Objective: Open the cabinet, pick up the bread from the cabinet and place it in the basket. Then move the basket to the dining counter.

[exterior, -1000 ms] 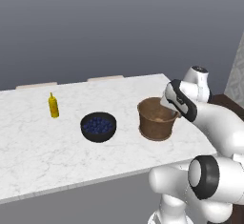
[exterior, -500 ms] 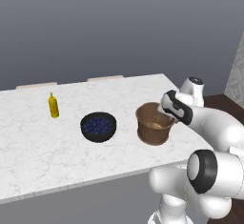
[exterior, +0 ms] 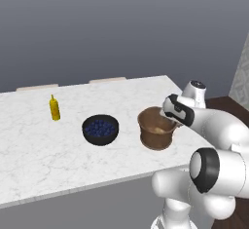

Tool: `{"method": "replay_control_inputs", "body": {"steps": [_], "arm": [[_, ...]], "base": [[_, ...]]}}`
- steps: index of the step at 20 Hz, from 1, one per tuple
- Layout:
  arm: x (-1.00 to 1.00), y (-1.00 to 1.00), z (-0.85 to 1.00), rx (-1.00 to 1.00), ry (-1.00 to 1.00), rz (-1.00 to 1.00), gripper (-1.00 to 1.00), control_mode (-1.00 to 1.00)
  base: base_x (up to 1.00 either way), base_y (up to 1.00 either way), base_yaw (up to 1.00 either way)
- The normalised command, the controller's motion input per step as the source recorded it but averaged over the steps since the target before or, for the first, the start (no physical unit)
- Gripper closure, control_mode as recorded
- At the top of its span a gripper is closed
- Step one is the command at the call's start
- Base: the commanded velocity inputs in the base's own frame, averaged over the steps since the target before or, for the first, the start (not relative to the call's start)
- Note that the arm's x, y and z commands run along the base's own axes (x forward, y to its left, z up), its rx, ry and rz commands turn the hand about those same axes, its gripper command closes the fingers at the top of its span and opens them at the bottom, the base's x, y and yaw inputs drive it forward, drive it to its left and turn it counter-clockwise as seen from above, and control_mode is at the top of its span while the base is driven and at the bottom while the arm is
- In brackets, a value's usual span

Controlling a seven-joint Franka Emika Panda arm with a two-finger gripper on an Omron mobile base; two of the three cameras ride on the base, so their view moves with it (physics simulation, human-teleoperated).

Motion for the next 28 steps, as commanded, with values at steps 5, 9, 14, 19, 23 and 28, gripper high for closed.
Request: {"method": "replay_control_inputs", "body": {"steps": [5,9,14,19,23,28], "arm": [[0.03,0.0,0.0,0.0,0.0,0.0,1.0,-1.0],[0.0,0.0,0.0,0.0,0.0,0.0,1.0,-1.0],[0.0,0.0,0.1,-0.03,0.09,0.0,1.0,-1.0],[0.0,0.0,0.55,-0.09,0.21,0.0,1.0,-1.0],[-0.15,0.0,0.7,-0.03,0.08,0.0,1.0,-1.0],[0.2,-0.26,-0.05,0.05,0.0,0.06,1.0,-1.0]], "base": [[0.0,0.0,0.0],[0.0,0.0,0.0],[0.0,0.0,0.0],[0.0,0.0,0.0],[0.0,0.0,0.0],[0.0,0.0,0.0]]}}
